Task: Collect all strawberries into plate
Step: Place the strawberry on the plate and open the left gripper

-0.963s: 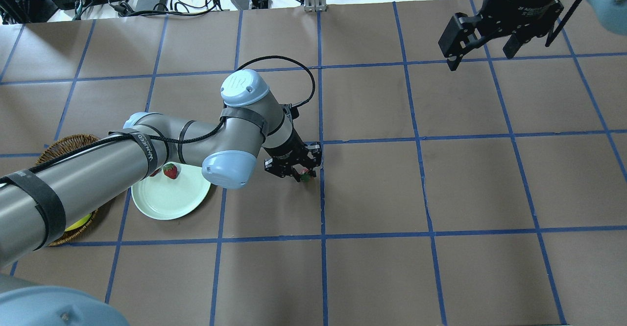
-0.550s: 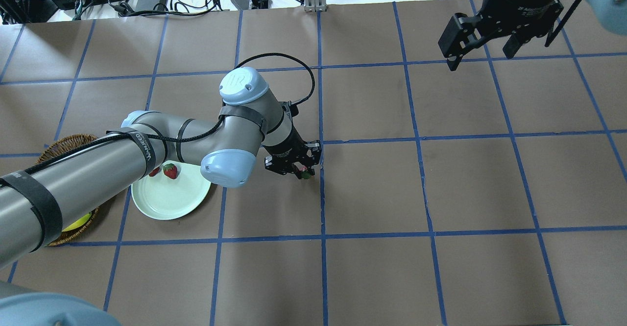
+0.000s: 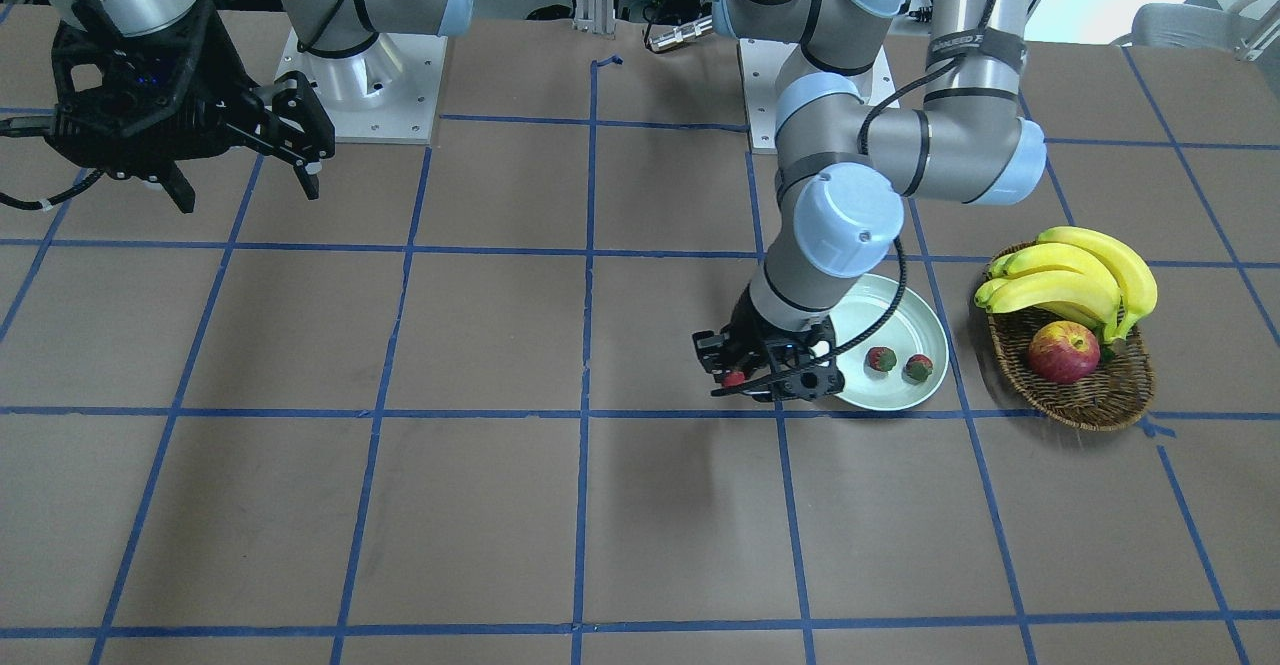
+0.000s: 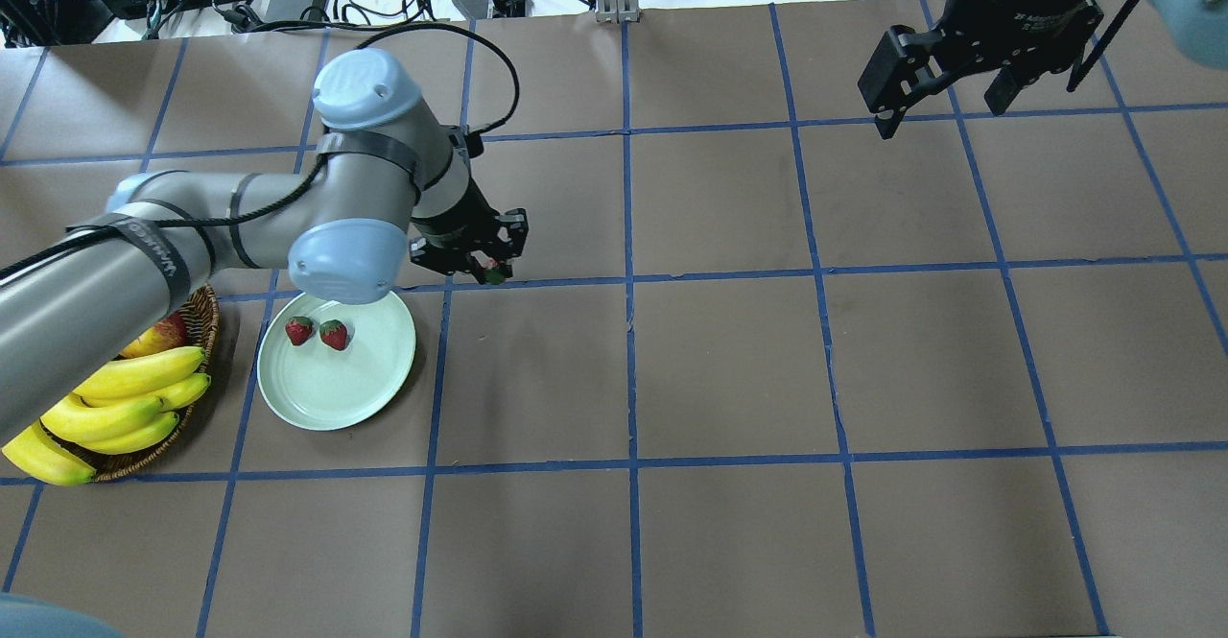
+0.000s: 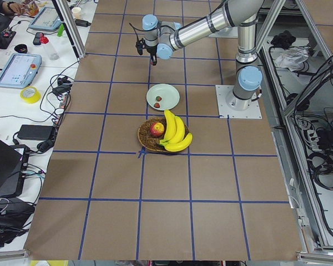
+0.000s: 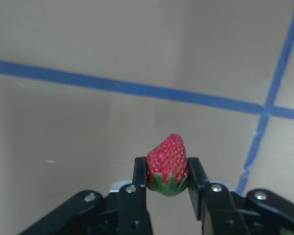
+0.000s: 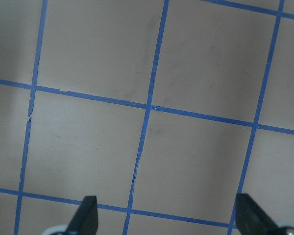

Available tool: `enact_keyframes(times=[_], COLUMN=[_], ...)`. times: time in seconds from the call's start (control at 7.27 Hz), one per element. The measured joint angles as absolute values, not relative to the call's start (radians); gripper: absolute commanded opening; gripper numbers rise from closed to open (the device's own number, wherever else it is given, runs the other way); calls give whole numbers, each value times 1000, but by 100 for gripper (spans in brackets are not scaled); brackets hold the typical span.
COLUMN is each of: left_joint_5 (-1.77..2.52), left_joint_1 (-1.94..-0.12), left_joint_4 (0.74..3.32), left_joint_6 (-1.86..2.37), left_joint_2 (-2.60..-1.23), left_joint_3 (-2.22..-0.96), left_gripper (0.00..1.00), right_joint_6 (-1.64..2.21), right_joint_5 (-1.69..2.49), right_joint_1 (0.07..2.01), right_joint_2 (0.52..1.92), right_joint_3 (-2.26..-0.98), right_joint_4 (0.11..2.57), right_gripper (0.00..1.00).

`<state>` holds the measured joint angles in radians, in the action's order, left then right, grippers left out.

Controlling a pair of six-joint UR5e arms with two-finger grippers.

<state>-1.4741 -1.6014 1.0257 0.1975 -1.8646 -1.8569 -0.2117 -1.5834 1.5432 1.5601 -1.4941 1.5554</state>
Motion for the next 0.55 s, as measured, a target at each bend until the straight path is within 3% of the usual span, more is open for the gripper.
enact_keyframes(times=[0.41, 0.55], left_joint_5=[-1564, -1565], left_joint_1=[-1392, -1367], left_joint_4=[1110, 1115], left_joint_6=[-48, -65], left_joint_2=[-1835, -1835], left_joint_3=[-1892, -1906], left_gripper=[0, 30], right_joint_6=[-212, -212], right_joint_5=[-1584, -1584], right_joint_1=[1543, 1543], right_joint_2=[1560, 1560], right_joint_3=[-1494, -1494], right_joint_4=[1555, 1555], right_gripper=[100, 100])
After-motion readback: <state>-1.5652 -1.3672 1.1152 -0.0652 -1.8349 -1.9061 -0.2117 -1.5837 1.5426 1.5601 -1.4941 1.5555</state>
